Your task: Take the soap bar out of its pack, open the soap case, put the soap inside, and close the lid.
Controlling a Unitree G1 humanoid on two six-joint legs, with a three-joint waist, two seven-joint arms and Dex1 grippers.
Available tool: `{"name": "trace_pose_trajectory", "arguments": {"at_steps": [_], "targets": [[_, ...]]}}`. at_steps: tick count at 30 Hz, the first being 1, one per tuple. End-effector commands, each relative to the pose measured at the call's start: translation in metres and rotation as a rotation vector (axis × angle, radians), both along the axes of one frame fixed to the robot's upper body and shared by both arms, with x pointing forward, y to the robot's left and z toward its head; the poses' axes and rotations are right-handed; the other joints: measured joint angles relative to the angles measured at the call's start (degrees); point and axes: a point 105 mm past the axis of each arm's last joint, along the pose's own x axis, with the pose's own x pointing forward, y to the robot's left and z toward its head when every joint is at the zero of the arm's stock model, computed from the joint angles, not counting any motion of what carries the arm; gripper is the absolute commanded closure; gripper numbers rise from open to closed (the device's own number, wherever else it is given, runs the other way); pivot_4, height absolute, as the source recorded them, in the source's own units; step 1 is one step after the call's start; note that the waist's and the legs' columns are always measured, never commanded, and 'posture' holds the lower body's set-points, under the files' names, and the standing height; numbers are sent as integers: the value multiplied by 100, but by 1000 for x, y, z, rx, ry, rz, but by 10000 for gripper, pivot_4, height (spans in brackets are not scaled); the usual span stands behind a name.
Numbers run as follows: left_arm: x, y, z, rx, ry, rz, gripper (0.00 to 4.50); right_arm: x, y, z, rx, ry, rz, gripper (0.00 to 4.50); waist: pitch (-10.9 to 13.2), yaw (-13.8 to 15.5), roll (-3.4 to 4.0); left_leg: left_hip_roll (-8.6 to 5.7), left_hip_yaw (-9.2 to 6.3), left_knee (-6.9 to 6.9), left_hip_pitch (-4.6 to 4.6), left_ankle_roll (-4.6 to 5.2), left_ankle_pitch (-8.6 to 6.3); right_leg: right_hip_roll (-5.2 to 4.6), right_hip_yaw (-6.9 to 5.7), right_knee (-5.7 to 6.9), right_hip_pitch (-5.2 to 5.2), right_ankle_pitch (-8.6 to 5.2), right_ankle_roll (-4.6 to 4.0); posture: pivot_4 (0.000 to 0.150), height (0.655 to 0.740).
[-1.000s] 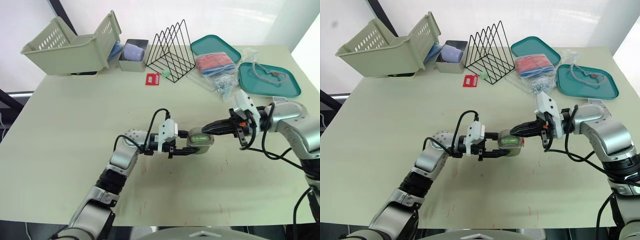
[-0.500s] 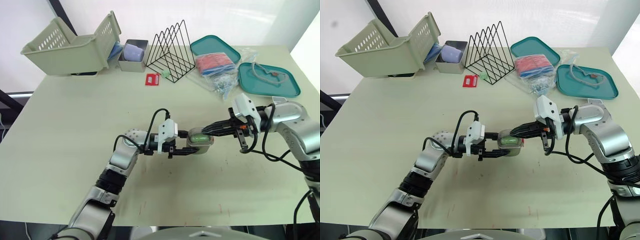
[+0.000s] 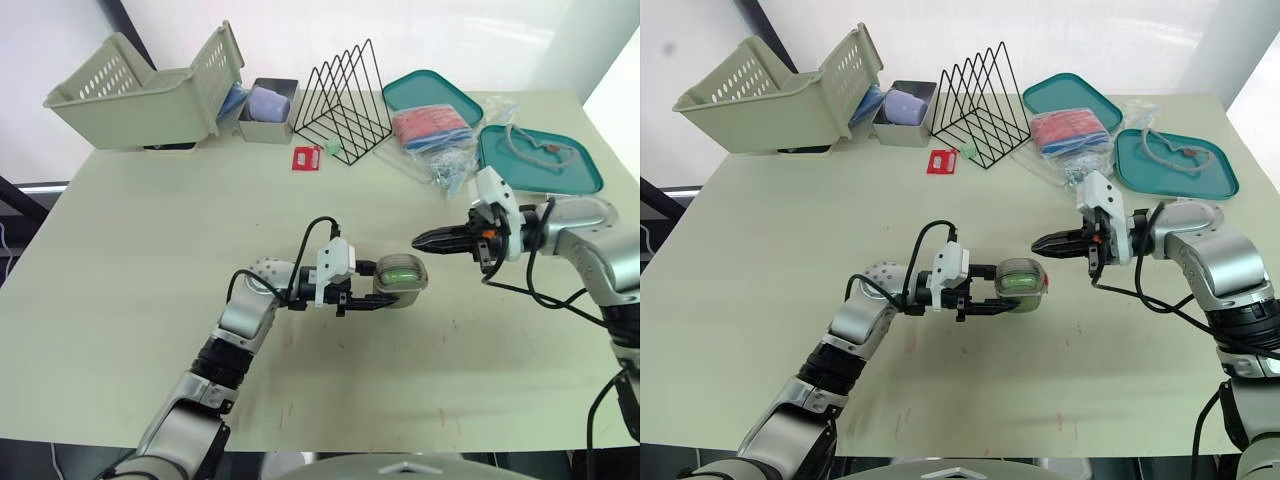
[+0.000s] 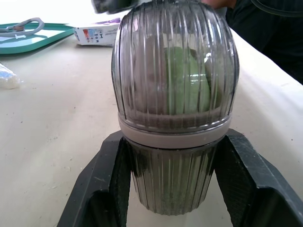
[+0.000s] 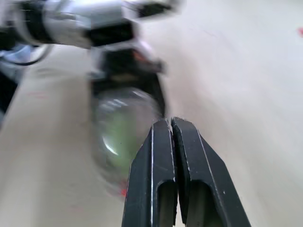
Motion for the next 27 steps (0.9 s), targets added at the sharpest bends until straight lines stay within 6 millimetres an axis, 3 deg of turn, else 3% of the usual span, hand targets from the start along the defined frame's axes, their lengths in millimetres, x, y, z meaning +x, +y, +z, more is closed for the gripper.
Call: {"name": "trace_pose_trajectory", "arguments": {"at_steps": [1,2,9,14,20,27], "targets": [[-4,-5,14,-38,-48,-28,25135,-4,-5,10,69,-71,4,39141,0,5,0,0,0,0,0,0,0,0,0,-1,0,0,0,1500,7400],[-4,-5,14,-37,-47,-28,25135,-6,-6,10,88,-74,6,36549,0,14,0,0,0,0,-1,0,0,0,0,-2,0,0,0,1500,7400],[0,-5,20,-78,32,-4,25135,-5,-27,-3,131,-225,-21,1362,0,12,0,0,3,3,0,0,0,0,2,3,2,1,2,1500,7400],[-1,-5,20,-74,84,-10,25135,-12,-35,-9,160,-214,-6,157,1,-4,0,0,4,2,0,0,0,0,2,2,1,1,2,1500,7400],[-6,-4,15,-54,163,-16,25135,-36,-42,-26,136,-167,82,157,1,2,0,0,3,2,2,0,0,0,2,2,3,1,1,1500,7400],[-8,0,15,-69,478,46,25135,-47,-45,-42,86,-186,119,157,1,-18,0,0,3,3,4,0,0,1,3,4,4,0,2,1500,7400]]}}
